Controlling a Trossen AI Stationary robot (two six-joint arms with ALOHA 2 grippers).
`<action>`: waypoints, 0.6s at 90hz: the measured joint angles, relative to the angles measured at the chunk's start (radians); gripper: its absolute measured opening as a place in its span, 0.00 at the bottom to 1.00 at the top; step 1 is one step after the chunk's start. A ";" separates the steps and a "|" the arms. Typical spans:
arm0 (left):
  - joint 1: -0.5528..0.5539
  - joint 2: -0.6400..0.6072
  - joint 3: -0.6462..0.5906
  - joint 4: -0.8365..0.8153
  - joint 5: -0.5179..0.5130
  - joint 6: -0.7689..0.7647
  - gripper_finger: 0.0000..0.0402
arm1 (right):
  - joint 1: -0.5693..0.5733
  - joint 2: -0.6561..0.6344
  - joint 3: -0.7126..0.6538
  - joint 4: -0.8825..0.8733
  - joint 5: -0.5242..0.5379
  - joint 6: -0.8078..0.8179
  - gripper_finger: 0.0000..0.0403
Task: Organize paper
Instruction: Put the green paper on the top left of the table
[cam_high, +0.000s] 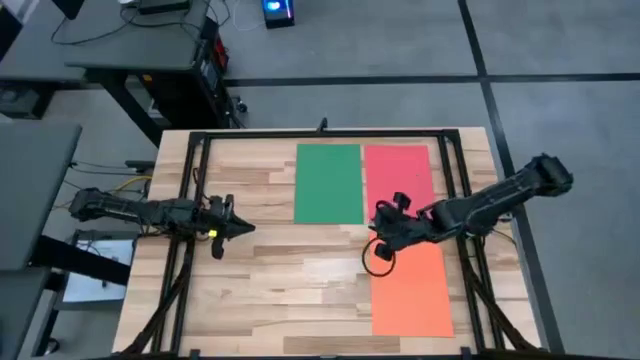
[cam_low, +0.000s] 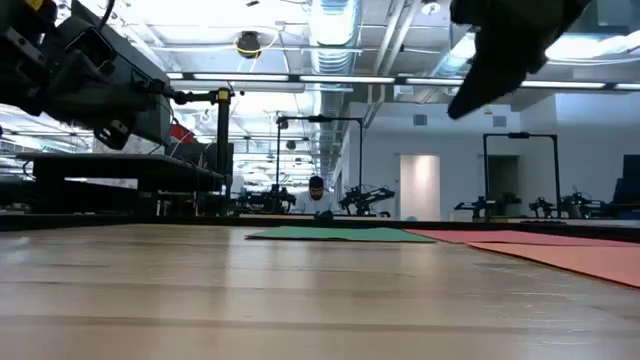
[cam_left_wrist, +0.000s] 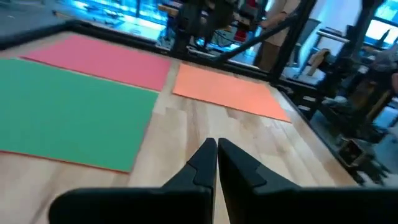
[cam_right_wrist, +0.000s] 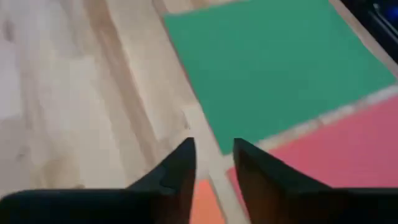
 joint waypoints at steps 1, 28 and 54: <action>0.000 0.000 0.000 0.001 -0.007 0.000 0.00 | -0.004 0.003 0.000 0.003 0.001 -0.002 0.32; 0.003 0.009 0.008 0.136 -0.119 0.094 0.00 | -0.161 0.223 0.005 0.312 -0.047 -0.389 0.53; 0.003 0.083 0.015 0.108 -0.144 0.074 0.00 | -0.258 0.444 0.130 0.406 -0.210 -0.466 0.54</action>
